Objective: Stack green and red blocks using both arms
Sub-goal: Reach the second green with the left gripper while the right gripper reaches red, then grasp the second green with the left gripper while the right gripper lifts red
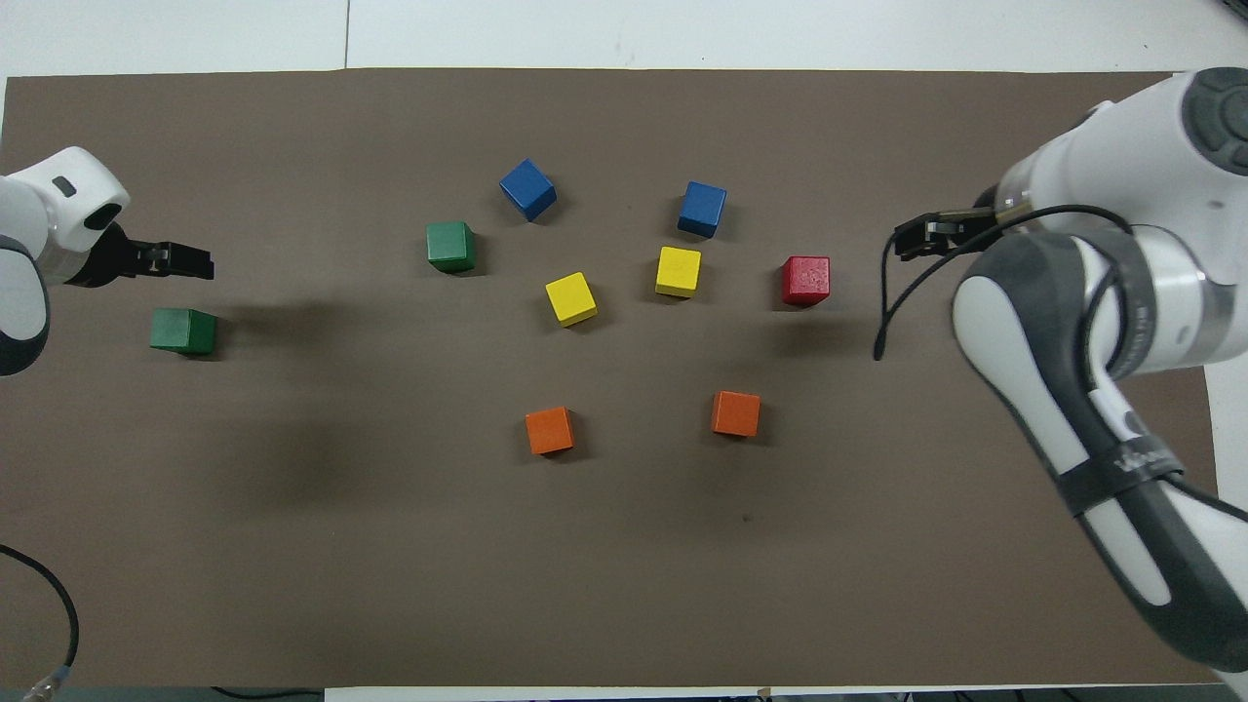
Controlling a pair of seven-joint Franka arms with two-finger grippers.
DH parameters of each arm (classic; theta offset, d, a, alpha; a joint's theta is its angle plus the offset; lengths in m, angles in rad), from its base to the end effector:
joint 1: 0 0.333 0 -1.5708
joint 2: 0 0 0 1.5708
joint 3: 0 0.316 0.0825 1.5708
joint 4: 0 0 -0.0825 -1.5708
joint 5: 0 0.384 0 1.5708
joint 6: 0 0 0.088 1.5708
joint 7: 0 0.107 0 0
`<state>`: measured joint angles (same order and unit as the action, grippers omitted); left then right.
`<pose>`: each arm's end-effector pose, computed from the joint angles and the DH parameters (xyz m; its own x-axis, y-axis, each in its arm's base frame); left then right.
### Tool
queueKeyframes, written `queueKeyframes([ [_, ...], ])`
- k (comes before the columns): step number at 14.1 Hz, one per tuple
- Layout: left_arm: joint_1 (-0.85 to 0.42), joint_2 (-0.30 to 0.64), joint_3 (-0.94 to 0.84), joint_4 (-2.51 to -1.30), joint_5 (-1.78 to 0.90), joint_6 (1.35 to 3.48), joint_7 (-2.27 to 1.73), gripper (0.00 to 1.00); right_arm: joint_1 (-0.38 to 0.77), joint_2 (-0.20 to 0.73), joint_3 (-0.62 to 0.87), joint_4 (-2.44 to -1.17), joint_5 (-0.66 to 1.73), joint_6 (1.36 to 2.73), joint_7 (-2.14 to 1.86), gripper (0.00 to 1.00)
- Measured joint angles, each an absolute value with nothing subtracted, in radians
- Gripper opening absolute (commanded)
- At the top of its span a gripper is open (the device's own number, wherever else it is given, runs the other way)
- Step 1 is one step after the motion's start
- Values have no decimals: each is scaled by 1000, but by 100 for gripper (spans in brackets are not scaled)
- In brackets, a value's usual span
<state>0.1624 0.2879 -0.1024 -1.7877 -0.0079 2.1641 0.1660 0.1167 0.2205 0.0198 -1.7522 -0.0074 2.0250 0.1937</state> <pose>0.6404 0.0428 0.4012 0.9910 -0.0948 0.0943 -0.0972 -0.9951 0.0206 0.6231 0.0844 0.4468 0.9972 -0.0548 0.0518 -0.0545 -0.9985 -0.0076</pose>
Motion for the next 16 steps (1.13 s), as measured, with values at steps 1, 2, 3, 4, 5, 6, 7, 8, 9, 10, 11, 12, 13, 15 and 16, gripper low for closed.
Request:
queueKeyframes([
  [1,114,290,-104,-1759,-8,2141,107,100,154,230,20,-1750,-8,2029,251,100],
  [2,63,296,-104,-1735,-8,2124,59,100,179,242,21,-1751,-8,2043,287,100],
  [3,7,306,-105,-1707,-8,2105,12,100,195,262,21,-1751,-8,2074,316,100],
  [4,-40,321,-106,-1679,-8,2093,-34,100,203,283,20,-1753,-8,2107,338,100],
  [5,-83,342,-106,-1652,-8,2086,-88,100,208,309,20,-1756,-8,2139,364,100],
  [6,-121,369,-106,-1629,-8,2086,-139,100,212,335,20,-1757,-8,2167,387,100],
  [7,-153,400,-105,-1607,-8,2086,-173,100,218,360,20,-1757,-8,2190,403,100],
  [8,-175,428,-105,-1589,-8,2087,-191,100,225,380,20,-1757,-8,2208,411,100],
  [9,-187,453,-105,-1577,-8,2092,-202,100,230,393,20,-1757,-8,2220,414,100],
  [10,-194,473,-105,-1570,-8,2105,-213,100,232,402,20,-1757,-8,2225,416,100],
  [11,-202,489,-104,-1568,-8,2125,-226,100,232,407,20,-1758,-8,2234,416,100],
  [12,-210,503,-105,-1567,-8,2147,-236,100,232,412,20,-1763,-8,2248,416,100],
  [13,-216,511,-105,-1566,-8,2159,-242,100,232,415,20,-1773,-8,2264,416,100],
  [15,-221,515,-105,-1566,-8,2166,-256,100,231,416,19,-1805,-8,2303,416,100],
  [16,-225,517,-104,-1566,-8,2171,-263,100,231,417,19,-1826,-8,2326,416,98],
])
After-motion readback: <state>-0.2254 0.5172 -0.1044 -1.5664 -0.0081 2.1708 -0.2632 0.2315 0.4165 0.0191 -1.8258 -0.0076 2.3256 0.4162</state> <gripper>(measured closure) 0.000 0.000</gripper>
